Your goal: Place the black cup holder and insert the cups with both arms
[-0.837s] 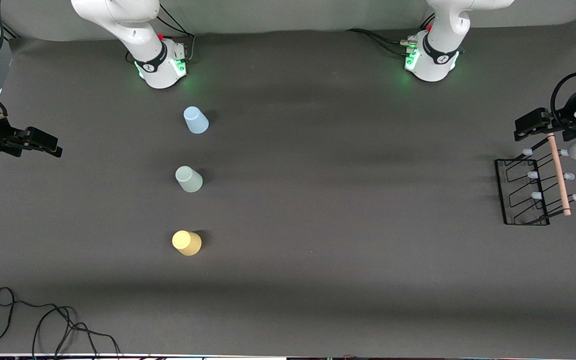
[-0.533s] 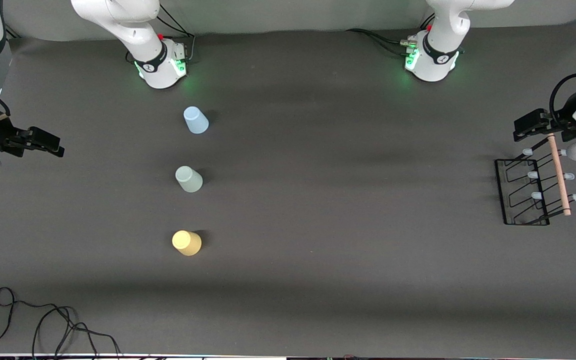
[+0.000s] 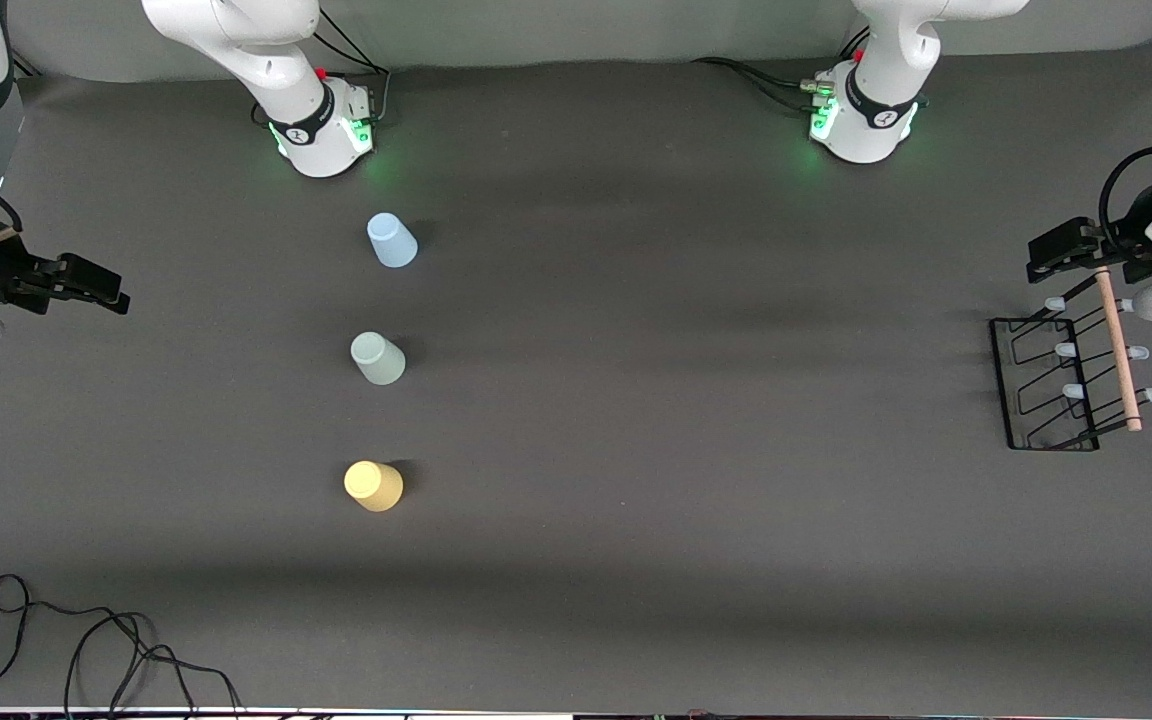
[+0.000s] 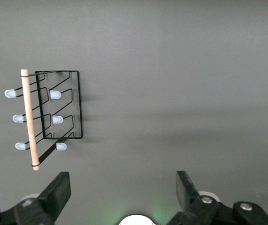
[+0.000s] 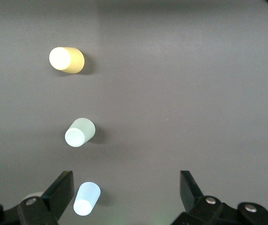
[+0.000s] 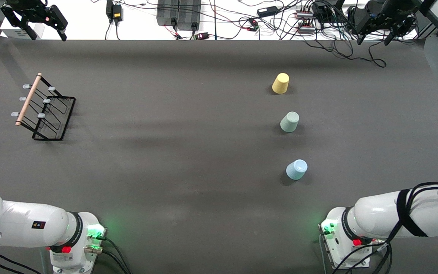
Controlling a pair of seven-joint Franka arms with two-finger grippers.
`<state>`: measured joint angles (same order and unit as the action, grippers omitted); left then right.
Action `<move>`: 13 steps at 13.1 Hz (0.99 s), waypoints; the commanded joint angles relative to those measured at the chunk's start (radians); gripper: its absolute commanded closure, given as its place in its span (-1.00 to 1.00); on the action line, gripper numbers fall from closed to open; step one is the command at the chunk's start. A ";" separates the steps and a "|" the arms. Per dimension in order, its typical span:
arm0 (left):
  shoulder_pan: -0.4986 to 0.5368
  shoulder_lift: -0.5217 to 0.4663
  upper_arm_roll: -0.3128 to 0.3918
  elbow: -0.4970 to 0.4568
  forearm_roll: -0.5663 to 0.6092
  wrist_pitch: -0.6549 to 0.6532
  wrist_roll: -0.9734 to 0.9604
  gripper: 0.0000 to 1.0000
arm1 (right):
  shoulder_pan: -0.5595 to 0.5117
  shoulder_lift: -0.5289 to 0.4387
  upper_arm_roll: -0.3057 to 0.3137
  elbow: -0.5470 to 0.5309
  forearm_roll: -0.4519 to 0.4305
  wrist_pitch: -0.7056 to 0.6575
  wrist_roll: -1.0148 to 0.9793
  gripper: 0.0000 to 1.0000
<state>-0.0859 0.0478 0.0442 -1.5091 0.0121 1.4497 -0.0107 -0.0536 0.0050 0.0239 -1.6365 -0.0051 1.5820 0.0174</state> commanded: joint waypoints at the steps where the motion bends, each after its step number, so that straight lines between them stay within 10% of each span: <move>1: -0.017 -0.028 0.013 -0.026 0.014 0.014 -0.003 -1.00 | 0.011 -0.013 -0.012 -0.006 -0.018 -0.008 -0.008 -1.00; 13: -0.008 -0.028 0.014 -0.029 0.019 0.008 -0.002 -1.00 | 0.011 -0.014 -0.013 -0.006 -0.018 -0.016 -0.008 -1.00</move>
<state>-0.0859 0.0478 0.0454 -1.5099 0.0133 1.4497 -0.0107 -0.0536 0.0049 0.0188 -1.6365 -0.0052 1.5714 0.0174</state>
